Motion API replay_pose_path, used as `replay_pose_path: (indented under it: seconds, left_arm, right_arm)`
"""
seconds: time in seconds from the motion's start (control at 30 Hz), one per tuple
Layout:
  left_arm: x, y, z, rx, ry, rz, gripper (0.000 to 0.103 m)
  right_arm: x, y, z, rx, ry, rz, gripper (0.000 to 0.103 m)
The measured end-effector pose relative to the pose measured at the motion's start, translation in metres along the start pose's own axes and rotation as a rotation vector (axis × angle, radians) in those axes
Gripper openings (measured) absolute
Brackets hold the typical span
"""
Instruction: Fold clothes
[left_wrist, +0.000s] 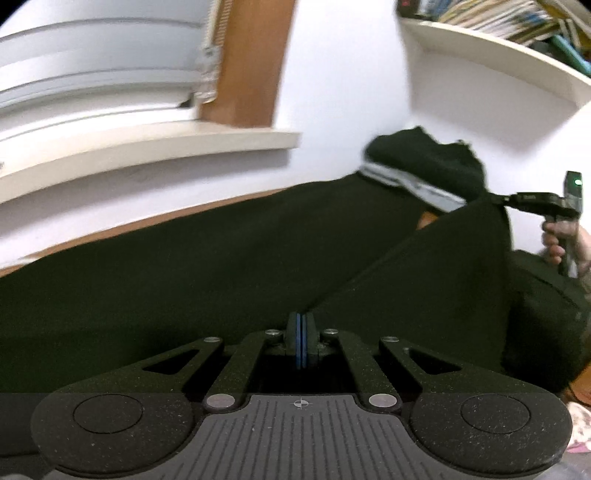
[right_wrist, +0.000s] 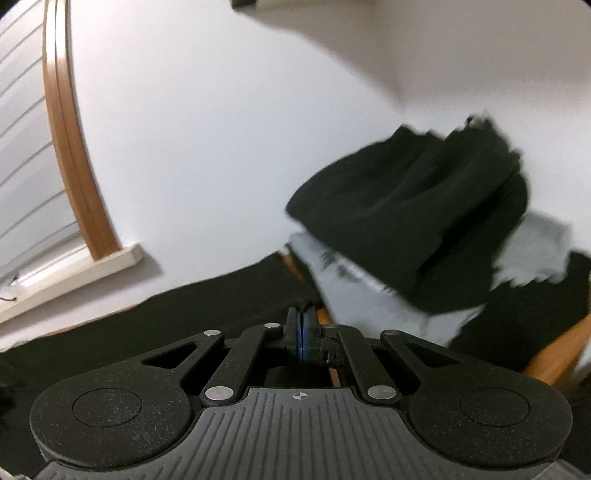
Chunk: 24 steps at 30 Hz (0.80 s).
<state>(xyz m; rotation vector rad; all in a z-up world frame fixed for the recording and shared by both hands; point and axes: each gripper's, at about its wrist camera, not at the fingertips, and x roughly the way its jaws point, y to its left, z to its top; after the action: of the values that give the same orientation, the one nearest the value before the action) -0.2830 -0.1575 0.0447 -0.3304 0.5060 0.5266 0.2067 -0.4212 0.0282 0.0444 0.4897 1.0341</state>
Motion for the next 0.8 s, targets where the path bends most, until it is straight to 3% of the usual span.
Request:
replay_pose_path:
  seconds: [0.1, 0.17, 0.23, 0.3, 0.33, 0.37, 0.4, 0.43, 0.5, 0.57, 0.67, 0.8]
  left_arm:
    - [0.013, -0.002, 0.017, -0.003, -0.021, -0.001, 0.001]
    - [0.027, 0.005, 0.027, -0.01, -0.019, 0.04, 0.001]
    - [0.045, 0.013, 0.034, -0.025, 0.014, 0.102, 0.001]
    - [0.055, 0.019, 0.038, -0.038, 0.033, 0.157, 0.002]
    - [0.051, 0.021, 0.037, -0.042, 0.026, 0.176, 0.011]
    - [0.041, 0.025, 0.036, -0.054, 0.01, 0.181, 0.018]
    - [0.027, 0.029, 0.034, -0.073, -0.012, 0.178, 0.031]
    - [0.014, 0.034, 0.033, -0.092, -0.034, 0.174, 0.037]
    - [-0.02, 0.043, 0.029, -0.109, -0.075, 0.202, 0.037]
    - [-0.056, 0.054, 0.025, -0.122, -0.102, 0.249, 0.039]
    - [-0.108, 0.071, 0.014, -0.138, -0.12, 0.342, 0.055]
    - [-0.174, 0.098, -0.009, -0.185, -0.115, 0.486, 0.057]
  right_arm:
    - [0.013, -0.007, 0.016, -0.011, -0.017, -0.043, 0.002]
    - [0.038, -0.006, 0.027, -0.038, -0.015, -0.067, 0.002]
    - [0.078, -0.001, 0.027, -0.058, 0.098, -0.054, 0.003]
    - [0.107, 0.011, 0.017, -0.093, 0.187, -0.062, 0.012]
    - [0.11, 0.021, 0.011, -0.142, 0.177, -0.069, 0.028]
    - [0.111, 0.032, 0.004, -0.193, 0.165, -0.075, 0.048]
    - [0.108, 0.041, -0.002, -0.227, 0.143, -0.07, 0.052]
    - [0.105, 0.05, -0.007, -0.26, 0.12, -0.063, 0.053]
    - [0.101, 0.071, -0.018, -0.312, 0.102, -0.031, 0.053]
    - [0.1, 0.092, -0.025, -0.308, 0.102, 0.058, 0.053]
    - [0.102, 0.126, -0.033, -0.292, 0.123, 0.177, 0.057]
    - [0.106, 0.188, -0.045, -0.337, 0.162, 0.33, 0.058]
